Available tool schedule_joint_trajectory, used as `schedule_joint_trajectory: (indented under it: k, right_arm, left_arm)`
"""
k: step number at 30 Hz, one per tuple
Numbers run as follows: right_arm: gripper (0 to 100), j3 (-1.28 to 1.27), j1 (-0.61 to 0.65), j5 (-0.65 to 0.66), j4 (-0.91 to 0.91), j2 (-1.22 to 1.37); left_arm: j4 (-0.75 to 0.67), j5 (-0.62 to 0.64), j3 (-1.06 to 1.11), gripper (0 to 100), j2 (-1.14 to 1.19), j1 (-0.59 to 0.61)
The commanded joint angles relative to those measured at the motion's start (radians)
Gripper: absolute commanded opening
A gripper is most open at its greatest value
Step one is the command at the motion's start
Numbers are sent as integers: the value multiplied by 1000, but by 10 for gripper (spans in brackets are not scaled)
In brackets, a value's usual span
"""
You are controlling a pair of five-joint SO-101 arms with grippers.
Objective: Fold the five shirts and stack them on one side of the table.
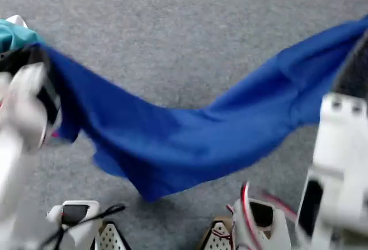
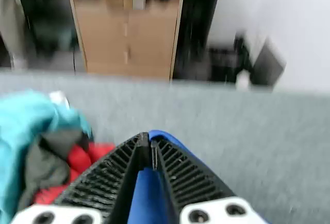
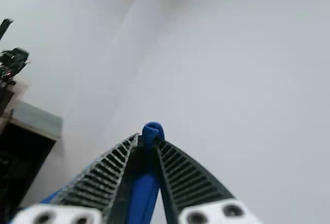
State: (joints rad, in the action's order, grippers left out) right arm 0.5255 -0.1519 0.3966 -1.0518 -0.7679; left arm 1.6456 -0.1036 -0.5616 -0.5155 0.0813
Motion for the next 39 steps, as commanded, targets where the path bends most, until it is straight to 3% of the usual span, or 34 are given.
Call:
schedule_joint_trajectory:
  k: [1, 5, 10, 15, 18, 22, 25, 29, 33, 39]
  right_arm:
    - [2, -70, 68, -5, 21, 122]
    - [2, -254, 77, -11, 78, 291]
    - [2, -490, 79, -14, 324, 559]
    - [2, -576, 110, -40, 499, 837]
    - [2, -553, 111, -103, 578, 995]
    - [2, -432, 108, -172, 589, 1190]
    - [2, -341, 102, -206, 589, 1336]
    - [2, -147, 85, -169, 505, 1448]
    - [2, 30, 53, -164, 400, 1552]
    - [2, 271, 19, -169, 249, 1682]
  left_arm:
    - [-199, -3, 250, 18, 77, 8]
    - [-519, -2, 549, 18, 166, 8]
    - [-895, -2, 799, 18, 358, 6]
    - [-1129, 12, 812, 18, 636, 8]
    - [-1142, 100, 697, 18, 797, 15]
    - [-1022, 216, 440, 82, 957, 44]
    - [-802, 304, 198, 166, 1018, 58]
    - [-450, 209, -153, 210, 1061, 34]
    - [-199, 135, -446, 206, 1075, -11]
    - [117, -46, -598, 205, 1081, -226]
